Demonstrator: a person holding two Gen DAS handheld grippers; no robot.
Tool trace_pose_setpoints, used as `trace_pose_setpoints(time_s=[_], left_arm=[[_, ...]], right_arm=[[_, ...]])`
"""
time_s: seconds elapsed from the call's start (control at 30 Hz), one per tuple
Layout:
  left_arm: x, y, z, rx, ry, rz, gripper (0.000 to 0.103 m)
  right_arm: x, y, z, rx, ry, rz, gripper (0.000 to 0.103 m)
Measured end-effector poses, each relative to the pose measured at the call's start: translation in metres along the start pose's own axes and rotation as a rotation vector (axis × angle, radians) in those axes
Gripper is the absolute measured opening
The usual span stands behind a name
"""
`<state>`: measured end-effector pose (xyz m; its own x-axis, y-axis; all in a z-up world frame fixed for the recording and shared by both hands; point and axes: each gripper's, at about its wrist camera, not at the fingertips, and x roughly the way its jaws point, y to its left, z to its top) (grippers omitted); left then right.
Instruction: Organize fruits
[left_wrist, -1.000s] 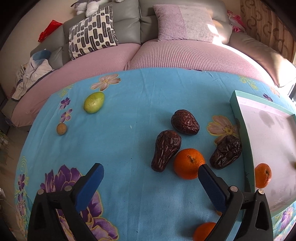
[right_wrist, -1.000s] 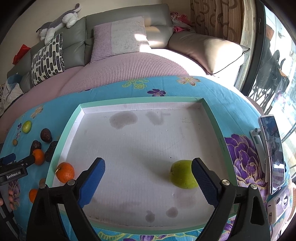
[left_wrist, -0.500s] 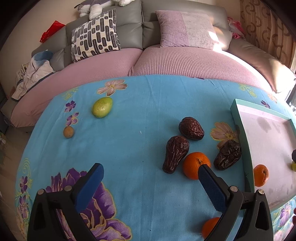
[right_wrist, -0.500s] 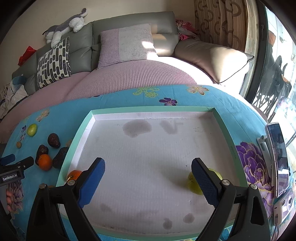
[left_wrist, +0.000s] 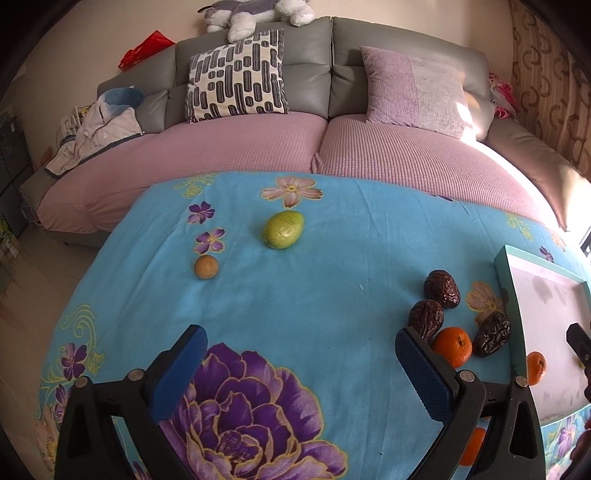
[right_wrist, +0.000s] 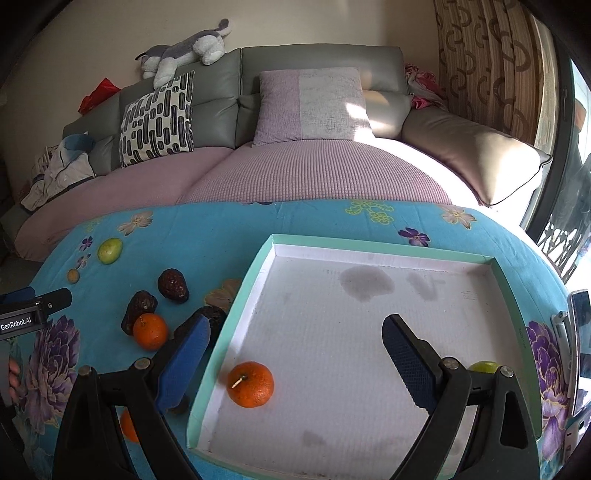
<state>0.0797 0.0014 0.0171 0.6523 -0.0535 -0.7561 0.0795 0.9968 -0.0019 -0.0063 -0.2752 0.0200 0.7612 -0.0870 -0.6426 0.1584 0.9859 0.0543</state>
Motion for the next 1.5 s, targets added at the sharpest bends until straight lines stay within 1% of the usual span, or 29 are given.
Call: trace_pose_setpoints(time_s=[0.17,0.33,0.5,0.53,0.57,0.63,0.7,0.73,0.77,0.83,0.9,0.93,0.97,1.03,1.1,1.13,1.17,1.2,1.23,1.3,1.37,1.43,1.5], left_arm=[[-0.005,0.025,0.002,-0.04,-0.018,0.002,0.103],[-0.008,0.05,0.004,-0.097,-0.027,0.004,0.103],[-0.007,0.072,0.006,-0.152,-0.024,-0.014,0.103],[-0.006,0.076,0.007,-0.16,-0.025,-0.011,0.103],[-0.004,0.08,0.01,-0.168,-0.027,-0.007,0.103],[0.001,0.087,0.014,-0.182,-0.022,0.003,0.102],[0.01,0.092,0.019,-0.187,-0.01,0.002,0.101],[0.015,0.093,0.021,-0.188,0.001,0.001,0.099],[0.021,0.095,0.024,-0.187,0.007,-0.002,0.095],[0.035,0.097,0.03,-0.174,0.027,-0.01,0.09],[0.048,0.099,0.034,-0.159,0.044,-0.009,0.083],[0.055,0.1,0.036,-0.158,0.054,-0.01,0.081],[0.062,0.102,0.037,-0.16,0.066,-0.01,0.077],[0.072,0.106,0.037,-0.165,0.075,-0.014,0.071],[0.083,0.11,0.037,-0.172,0.092,-0.02,0.06],[0.088,0.111,0.036,-0.174,0.101,-0.019,0.056],[0.092,0.112,0.036,-0.178,0.105,-0.018,0.049],[0.095,0.114,0.036,-0.182,0.107,-0.021,0.045],[0.098,0.114,0.035,-0.185,0.109,-0.029,0.043],[0.102,0.115,0.035,-0.186,0.11,-0.044,0.033],[0.104,0.114,0.035,-0.189,0.11,-0.055,0.031],[0.106,0.113,0.036,-0.188,0.105,-0.07,0.026],[0.106,0.11,0.037,-0.18,0.102,-0.066,0.025]], right_arm=[[0.002,0.032,0.004,-0.04,-0.015,0.071,0.095],[0.011,0.063,0.003,-0.087,0.001,0.121,0.095],[0.018,0.089,0.002,-0.127,0.011,0.179,0.094],[0.02,0.093,0.001,-0.136,0.012,0.187,0.092],[0.021,0.097,0.001,-0.143,0.016,0.195,0.087],[0.026,0.104,0.001,-0.153,0.033,0.205,0.079],[0.032,0.108,0.0,-0.159,0.052,0.215,0.076],[0.035,0.11,-0.001,-0.162,0.062,0.217,0.074],[0.039,0.112,-0.001,-0.166,0.074,0.219,0.072],[0.046,0.114,-0.003,-0.167,0.098,0.219,0.07],[0.052,0.116,-0.005,-0.17,0.121,0.225,0.064],[0.056,0.117,-0.005,-0.177,0.134,0.222,0.058],[0.059,0.119,-0.007,-0.185,0.145,0.215,0.056],[0.064,0.121,-0.009,-0.191,0.158,0.214,0.056],[0.069,0.123,-0.01,-0.198,0.17,0.218,0.053],[0.071,0.125,-0.011,-0.205,0.176,0.213,0.05],[0.073,0.126,-0.013,-0.211,0.181,0.211,0.049],[0.075,0.127,-0.013,-0.214,0.187,0.209,0.049],[0.077,0.127,-0.014,-0.217,0.192,0.208,0.047],[0.079,0.128,-0.016,-0.221,0.2,0.204,0.043],[0.082,0.128,-0.017,-0.225,0.207,0.198,0.041],[0.083,0.128,-0.017,-0.226,0.209,0.198,0.041],[0.083,0.128,-0.016,-0.224,0.209,0.199,0.041]])
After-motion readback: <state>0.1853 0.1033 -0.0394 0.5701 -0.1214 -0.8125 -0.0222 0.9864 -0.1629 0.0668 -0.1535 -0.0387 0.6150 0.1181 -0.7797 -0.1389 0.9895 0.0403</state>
